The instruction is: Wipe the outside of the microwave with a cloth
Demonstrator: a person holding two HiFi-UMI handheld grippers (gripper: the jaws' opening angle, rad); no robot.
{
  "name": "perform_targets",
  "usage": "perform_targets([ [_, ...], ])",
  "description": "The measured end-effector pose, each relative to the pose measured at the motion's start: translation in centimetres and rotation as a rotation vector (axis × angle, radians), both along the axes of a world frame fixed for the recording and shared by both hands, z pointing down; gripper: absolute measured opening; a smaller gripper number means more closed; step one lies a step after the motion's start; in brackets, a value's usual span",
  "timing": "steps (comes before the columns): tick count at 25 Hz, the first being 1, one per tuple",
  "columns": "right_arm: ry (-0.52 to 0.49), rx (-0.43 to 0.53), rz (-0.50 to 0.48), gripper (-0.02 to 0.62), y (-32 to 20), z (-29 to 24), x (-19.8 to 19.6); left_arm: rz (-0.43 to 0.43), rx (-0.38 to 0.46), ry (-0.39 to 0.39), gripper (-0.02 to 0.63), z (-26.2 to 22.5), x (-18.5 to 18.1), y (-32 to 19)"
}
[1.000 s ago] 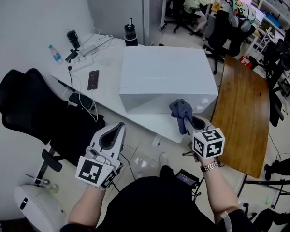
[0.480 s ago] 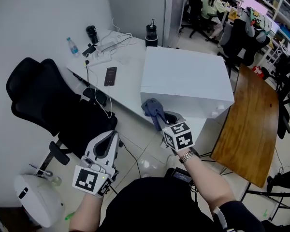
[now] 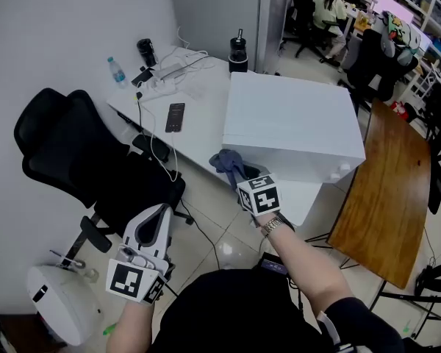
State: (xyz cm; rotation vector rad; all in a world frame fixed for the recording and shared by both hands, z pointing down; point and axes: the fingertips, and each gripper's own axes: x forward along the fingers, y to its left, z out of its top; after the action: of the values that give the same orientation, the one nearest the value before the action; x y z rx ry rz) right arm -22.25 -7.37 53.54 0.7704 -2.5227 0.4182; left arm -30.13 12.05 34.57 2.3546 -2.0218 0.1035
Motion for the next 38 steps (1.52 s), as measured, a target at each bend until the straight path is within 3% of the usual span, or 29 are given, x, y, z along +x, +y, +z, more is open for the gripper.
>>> perform_targets([
  [15, 0.008, 0.010, 0.112, 0.048, -1.8, -0.3, 3.7, 0.056, 0.003, 0.015, 0.006, 0.3, 0.4, -1.0],
  [26, 0.037, 0.019, 0.215, 0.048, -3.2, -0.9, 10.2, 0.138, 0.000, 0.036, 0.005, 0.2, 3.8, -3.0],
  [38, 0.036, 0.017, 0.300, 0.048, -4.8, -1.2, 18.3, 0.195, -0.006, 0.026, 0.005, -0.3, 9.8, -5.1],
])
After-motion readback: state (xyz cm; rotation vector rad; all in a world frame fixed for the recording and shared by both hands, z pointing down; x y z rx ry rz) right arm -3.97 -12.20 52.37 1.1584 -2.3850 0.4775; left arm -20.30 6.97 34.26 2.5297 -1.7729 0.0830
